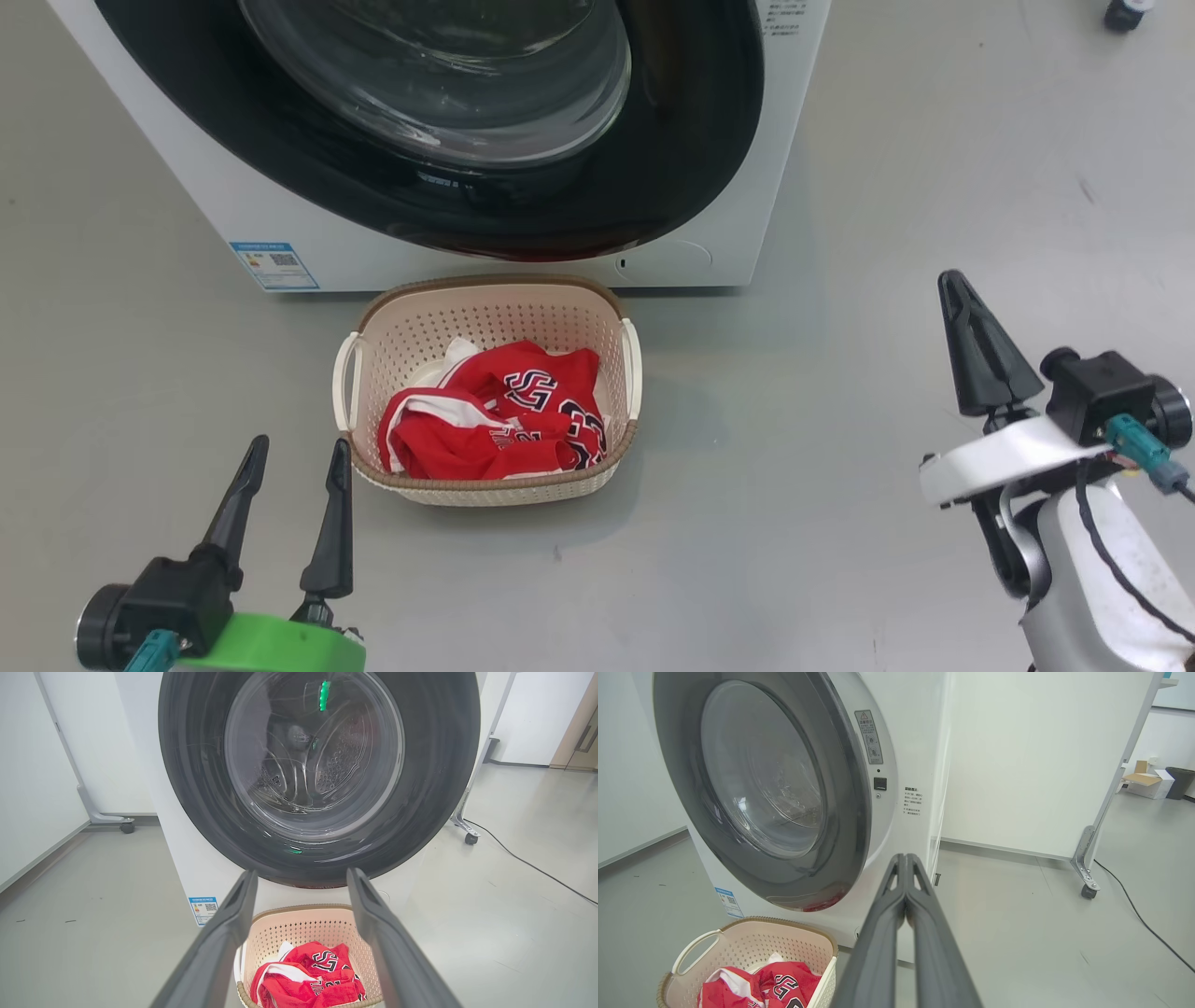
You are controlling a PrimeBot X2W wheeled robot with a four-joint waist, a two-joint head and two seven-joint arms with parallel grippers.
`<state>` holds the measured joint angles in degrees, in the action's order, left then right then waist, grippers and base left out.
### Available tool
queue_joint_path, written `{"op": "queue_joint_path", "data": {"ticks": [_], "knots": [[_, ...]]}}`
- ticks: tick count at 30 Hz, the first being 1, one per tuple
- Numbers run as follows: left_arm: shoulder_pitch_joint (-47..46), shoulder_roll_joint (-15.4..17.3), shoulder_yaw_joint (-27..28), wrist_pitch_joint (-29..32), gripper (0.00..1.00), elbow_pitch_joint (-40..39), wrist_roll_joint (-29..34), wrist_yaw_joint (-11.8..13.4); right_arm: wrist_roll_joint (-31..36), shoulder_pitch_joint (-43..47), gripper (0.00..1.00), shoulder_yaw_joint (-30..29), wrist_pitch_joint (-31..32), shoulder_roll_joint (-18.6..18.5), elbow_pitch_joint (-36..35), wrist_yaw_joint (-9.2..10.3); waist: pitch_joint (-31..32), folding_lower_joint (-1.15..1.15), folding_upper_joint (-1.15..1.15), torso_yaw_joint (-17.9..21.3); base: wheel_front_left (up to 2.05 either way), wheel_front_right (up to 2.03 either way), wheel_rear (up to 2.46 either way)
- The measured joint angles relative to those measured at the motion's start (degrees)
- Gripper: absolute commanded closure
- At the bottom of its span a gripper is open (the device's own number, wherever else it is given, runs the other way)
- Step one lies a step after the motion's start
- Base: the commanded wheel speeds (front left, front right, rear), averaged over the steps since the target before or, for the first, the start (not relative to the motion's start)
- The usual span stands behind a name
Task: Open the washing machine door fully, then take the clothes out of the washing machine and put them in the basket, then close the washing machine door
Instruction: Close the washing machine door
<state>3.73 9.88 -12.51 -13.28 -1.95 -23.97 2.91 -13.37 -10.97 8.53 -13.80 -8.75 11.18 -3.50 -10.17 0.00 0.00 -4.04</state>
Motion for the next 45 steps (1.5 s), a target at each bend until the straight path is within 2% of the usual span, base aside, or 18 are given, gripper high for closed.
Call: {"op": "queue_joint_path", "data": {"ticks": [19,32,45], "knots": [[-7.97,-1.89,-2.07,-0.49,0.00,0.12,1.16,-2.03,-0.23,-22.49,1.00,3.00,5.44,-2.35,4.28,-2.96,-8.64,0.00,0.00,-6.97,0.00,0.00,0.00],[-11.51,-3.34,-2.67,-0.99,0.00,2.16,1.38,-3.24,-1.58,-35.35,1.00,6.82,7.51,-2.11,10.42,-3.49,-12.64,0.00,0.00,-11.17,0.00,0.00,0.00],[-12.26,-4.41,-2.45,-1.00,0.00,4.16,1.31,-3.81,-2.66,-40.90,1.00,7.56,7.42,-2.87,16.21,-3.50,-13.25,0.00,0.00,-12.42,0.00,0.00,0.00]]}}
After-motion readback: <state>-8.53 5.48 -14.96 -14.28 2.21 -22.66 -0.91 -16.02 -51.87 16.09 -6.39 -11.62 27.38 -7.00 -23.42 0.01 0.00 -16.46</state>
